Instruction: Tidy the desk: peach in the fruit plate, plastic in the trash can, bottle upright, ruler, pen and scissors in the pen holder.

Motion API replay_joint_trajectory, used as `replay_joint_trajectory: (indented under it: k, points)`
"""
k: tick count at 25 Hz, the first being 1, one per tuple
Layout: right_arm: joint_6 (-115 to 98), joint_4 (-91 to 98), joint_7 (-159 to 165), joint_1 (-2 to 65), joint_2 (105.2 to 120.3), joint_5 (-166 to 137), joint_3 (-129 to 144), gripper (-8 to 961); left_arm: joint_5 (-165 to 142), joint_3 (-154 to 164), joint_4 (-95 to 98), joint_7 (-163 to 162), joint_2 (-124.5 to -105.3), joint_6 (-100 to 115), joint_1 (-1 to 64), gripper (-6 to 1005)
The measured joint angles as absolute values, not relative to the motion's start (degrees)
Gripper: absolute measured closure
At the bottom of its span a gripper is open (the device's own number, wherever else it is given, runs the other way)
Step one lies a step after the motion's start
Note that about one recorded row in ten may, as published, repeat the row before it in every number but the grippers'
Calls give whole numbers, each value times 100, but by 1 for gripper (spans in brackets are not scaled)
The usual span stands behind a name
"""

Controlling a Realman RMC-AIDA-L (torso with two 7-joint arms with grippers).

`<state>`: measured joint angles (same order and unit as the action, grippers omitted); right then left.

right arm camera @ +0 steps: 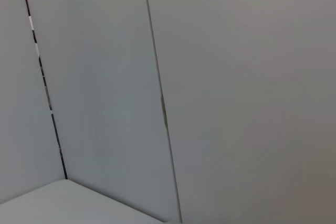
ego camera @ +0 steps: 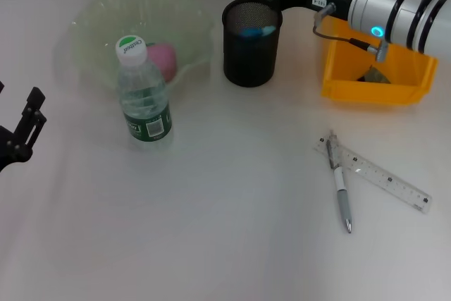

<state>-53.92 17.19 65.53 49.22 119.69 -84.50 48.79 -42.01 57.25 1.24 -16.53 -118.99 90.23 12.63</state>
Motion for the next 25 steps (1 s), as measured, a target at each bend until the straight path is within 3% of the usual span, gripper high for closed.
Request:
replay_joint_trajectory:
  k: [4,9,13,19,25]
  points:
    - [-5861,2156,6738,4640,11971,-8341,4871,499,-4201,5726,121,-1653,-11910,9068,1248,454]
    - [-6304,3649,8142,3899,11934,-8263,5409,281,-4200,5727,71,-1653,-11916,9075,1262,299]
    - [-6661,6462,10668,3038,11910,-9677,6128,136,-4243,5798,-80,-1725,-11918,9116,1271,185]
    - [-8502,8702,13148,3108,11926,-12587,6109,137,-4310,5807,-369,-1735,-11918,9172,1336,185]
    - [-10541,9079,14032,3767,11880,-13951,6108,136,-4852,5813,-419,-1816,-11918,9252,1412,184]
